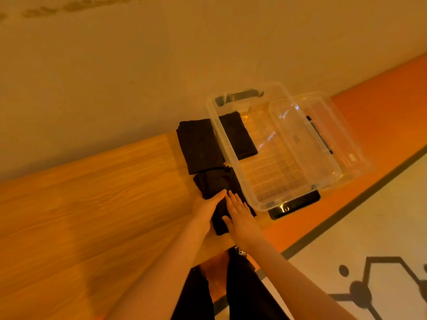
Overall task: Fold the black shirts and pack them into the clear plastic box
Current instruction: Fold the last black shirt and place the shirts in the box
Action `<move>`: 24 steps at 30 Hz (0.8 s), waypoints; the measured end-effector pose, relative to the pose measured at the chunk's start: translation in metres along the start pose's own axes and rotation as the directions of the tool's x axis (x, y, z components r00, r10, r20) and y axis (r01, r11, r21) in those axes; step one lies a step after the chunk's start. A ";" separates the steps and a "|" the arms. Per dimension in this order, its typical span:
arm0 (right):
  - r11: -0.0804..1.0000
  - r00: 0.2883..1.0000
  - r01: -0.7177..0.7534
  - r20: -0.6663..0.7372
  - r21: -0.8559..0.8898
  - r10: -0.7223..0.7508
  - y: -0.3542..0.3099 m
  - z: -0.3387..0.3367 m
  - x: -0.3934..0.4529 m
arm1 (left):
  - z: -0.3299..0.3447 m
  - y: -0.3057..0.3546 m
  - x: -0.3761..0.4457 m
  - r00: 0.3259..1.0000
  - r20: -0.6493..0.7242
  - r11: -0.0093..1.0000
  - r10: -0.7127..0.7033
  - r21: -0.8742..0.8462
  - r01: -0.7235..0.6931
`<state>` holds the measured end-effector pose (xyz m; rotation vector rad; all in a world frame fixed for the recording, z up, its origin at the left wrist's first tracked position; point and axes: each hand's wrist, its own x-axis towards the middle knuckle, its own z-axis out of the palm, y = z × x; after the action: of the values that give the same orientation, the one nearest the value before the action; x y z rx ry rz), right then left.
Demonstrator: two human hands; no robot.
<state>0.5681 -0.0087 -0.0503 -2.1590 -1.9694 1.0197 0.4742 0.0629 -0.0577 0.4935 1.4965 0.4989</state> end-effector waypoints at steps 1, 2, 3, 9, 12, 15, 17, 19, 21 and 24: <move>1.000 1.000 0.012 0.028 0.016 -0.012 0.001 -0.001 -0.003 | 0.003 -0.002 0.000 1.000 -0.011 1.000 -0.010 -0.017 0.010; 0.999 0.999 0.026 0.047 0.028 -0.027 0.002 -0.003 -0.005 | 0.006 -0.004 -0.001 0.999 -0.027 0.999 -0.017 -0.029 0.016; 0.998 0.997 0.042 0.058 0.043 -0.045 0.004 -0.006 -0.008 | 0.007 -0.008 0.000 0.999 -0.040 0.999 -0.030 -0.045 0.028; 0.971 0.996 0.079 0.015 0.224 -0.084 -0.009 -0.026 -0.019 | -0.011 -0.007 -0.031 0.996 -0.061 0.969 0.058 -0.237 -0.071; 0.937 0.991 0.133 -0.049 0.322 -0.123 -0.031 -0.039 -0.021 | -0.035 0.001 -0.052 0.992 -0.069 0.942 0.107 -0.313 -0.123; 0.853 0.982 0.174 -0.157 0.492 -0.109 -0.054 -0.059 -0.018 | -0.051 0.021 -0.073 0.986 -0.018 0.904 0.168 -0.396 -0.162; 0.778 0.973 0.197 -0.215 0.597 -0.081 -0.063 -0.076 -0.012 | -0.056 0.042 -0.088 0.969 0.000 0.871 0.246 -0.439 -0.221; 0.691 0.976 0.200 -0.207 0.695 -0.073 -0.068 -0.099 -0.005 | -0.059 0.066 -0.104 0.956 0.037 0.846 0.290 -0.477 -0.238; 0.598 0.990 0.141 -0.123 0.789 -0.070 -0.073 -0.125 -0.001 | -0.061 0.088 -0.119 0.942 0.123 0.841 0.313 -0.498 -0.214; 0.357 0.989 0.042 0.013 0.933 -0.151 -0.078 -0.154 -0.001 | -0.063 0.114 -0.134 0.910 0.213 0.840 0.356 -0.499 -0.212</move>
<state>0.5750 0.0651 0.1057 -1.2827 -0.9596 1.6729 0.4085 0.0748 0.1169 0.3892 0.9643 0.9544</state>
